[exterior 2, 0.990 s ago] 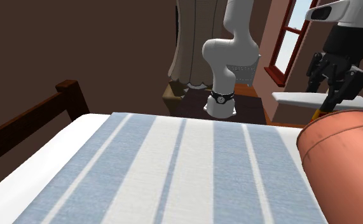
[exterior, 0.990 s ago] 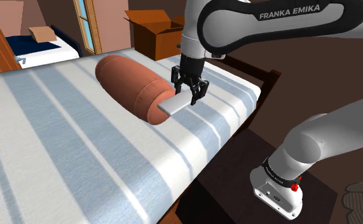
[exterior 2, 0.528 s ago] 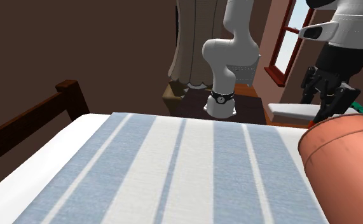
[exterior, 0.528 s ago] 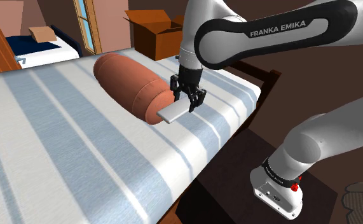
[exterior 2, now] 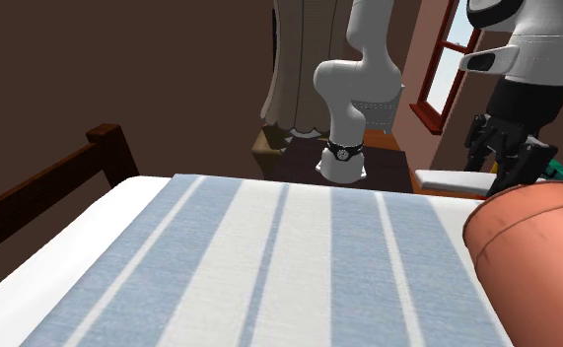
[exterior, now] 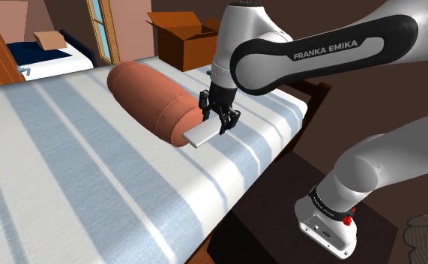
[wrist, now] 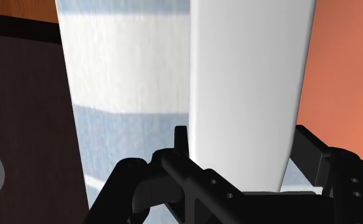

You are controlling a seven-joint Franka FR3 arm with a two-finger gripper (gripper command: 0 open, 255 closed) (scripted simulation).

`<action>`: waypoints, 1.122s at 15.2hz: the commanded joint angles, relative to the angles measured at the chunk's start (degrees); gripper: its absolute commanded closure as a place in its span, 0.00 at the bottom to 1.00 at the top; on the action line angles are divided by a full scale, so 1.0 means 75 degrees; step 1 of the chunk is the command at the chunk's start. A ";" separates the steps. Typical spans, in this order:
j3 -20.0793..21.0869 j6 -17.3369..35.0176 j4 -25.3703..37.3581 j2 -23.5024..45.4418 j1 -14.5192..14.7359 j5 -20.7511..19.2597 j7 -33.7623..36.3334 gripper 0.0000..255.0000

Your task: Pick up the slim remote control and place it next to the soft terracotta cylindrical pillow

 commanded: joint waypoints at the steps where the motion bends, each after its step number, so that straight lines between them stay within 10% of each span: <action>1: 0.0171 0.0257 -0.0256 0.0609 -0.0077 0.0006 0.0035 1.00; 17: 0.2038 0.1366 -0.0742 0.1008 -0.1743 0.0419 -0.0222 1.00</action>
